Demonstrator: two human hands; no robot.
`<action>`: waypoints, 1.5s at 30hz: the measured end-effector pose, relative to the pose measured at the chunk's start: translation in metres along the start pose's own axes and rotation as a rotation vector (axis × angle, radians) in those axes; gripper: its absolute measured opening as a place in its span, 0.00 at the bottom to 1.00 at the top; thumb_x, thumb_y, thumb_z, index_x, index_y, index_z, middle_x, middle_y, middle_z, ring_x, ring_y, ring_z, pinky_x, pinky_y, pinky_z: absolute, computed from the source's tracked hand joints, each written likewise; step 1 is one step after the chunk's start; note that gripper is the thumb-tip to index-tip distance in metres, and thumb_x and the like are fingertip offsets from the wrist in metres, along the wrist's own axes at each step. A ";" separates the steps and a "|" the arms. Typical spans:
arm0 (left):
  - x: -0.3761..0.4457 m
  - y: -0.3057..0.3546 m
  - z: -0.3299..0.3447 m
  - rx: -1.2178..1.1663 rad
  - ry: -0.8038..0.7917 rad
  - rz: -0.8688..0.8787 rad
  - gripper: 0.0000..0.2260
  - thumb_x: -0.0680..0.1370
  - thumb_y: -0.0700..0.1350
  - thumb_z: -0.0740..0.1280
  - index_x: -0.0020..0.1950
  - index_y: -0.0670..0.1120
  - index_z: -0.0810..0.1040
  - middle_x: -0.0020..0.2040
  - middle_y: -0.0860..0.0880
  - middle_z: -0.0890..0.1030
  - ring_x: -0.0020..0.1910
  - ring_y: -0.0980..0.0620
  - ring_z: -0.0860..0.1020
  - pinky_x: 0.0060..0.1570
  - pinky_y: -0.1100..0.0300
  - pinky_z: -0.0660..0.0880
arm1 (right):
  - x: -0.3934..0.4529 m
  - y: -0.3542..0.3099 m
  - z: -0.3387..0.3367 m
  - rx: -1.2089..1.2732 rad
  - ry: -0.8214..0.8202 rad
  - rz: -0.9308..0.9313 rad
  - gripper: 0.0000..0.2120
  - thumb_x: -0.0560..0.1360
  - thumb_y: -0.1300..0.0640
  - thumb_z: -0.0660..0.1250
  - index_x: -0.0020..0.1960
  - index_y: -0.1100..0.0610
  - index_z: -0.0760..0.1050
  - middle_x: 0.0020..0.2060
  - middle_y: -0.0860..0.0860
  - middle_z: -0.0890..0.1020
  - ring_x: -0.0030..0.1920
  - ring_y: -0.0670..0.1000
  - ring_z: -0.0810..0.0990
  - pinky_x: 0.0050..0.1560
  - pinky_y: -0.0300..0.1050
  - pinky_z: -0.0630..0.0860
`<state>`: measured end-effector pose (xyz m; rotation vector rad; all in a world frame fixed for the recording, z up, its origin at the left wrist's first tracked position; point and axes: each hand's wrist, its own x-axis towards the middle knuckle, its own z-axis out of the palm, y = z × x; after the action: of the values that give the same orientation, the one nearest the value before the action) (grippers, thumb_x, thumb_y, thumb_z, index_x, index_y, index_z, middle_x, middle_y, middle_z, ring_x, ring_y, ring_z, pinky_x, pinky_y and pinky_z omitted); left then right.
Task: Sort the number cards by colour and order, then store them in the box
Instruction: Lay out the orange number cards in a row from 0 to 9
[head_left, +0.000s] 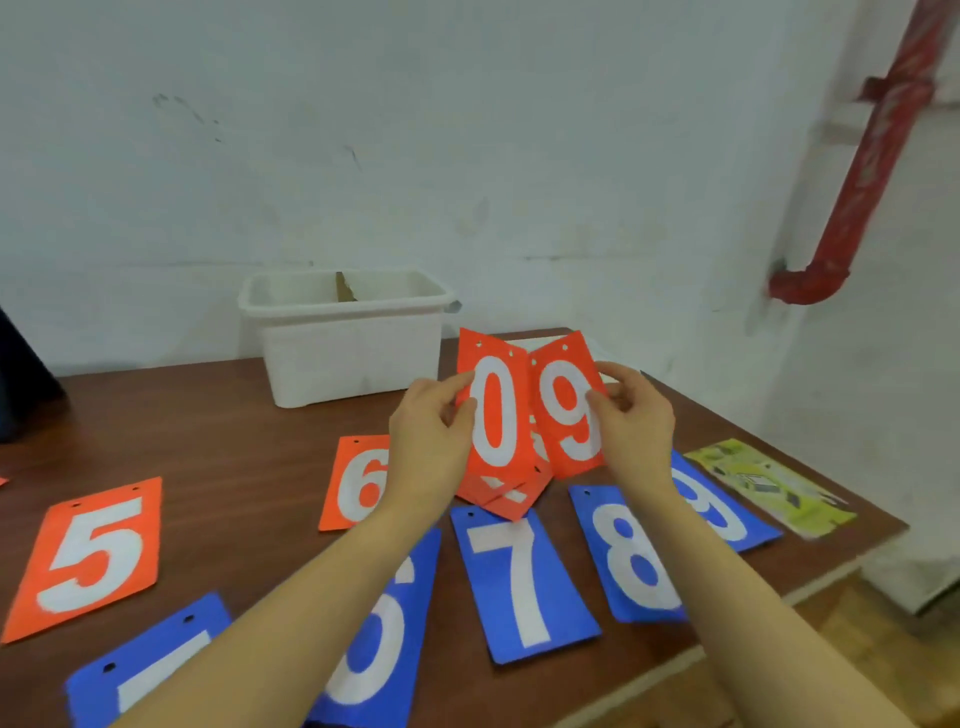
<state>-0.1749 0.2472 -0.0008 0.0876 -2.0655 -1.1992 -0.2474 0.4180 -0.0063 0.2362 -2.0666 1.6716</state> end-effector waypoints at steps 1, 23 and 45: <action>0.005 -0.004 0.005 0.022 -0.016 -0.001 0.14 0.77 0.40 0.64 0.62 0.48 0.77 0.40 0.53 0.72 0.38 0.60 0.72 0.39 0.80 0.65 | 0.015 0.011 -0.002 -0.134 -0.029 -0.028 0.14 0.75 0.63 0.64 0.59 0.54 0.77 0.42 0.51 0.82 0.44 0.51 0.81 0.39 0.37 0.76; 0.007 -0.017 -0.029 0.036 -0.052 0.028 0.19 0.75 0.40 0.67 0.65 0.47 0.73 0.45 0.55 0.72 0.44 0.62 0.74 0.46 0.80 0.67 | -0.005 -0.027 0.069 -0.186 -0.390 -0.051 0.14 0.77 0.49 0.61 0.60 0.55 0.74 0.43 0.48 0.81 0.46 0.50 0.80 0.51 0.50 0.77; -0.106 -0.073 -0.433 0.673 0.190 -0.180 0.22 0.76 0.48 0.66 0.69 0.48 0.68 0.62 0.49 0.73 0.59 0.49 0.73 0.58 0.58 0.70 | -0.309 -0.229 0.304 0.288 -0.773 -0.225 0.12 0.76 0.64 0.62 0.57 0.54 0.75 0.48 0.47 0.77 0.40 0.43 0.74 0.42 0.30 0.71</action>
<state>0.1507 -0.0661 0.0111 0.6859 -2.2331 -0.5175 0.0426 0.0235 0.0078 1.3363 -2.1521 1.9076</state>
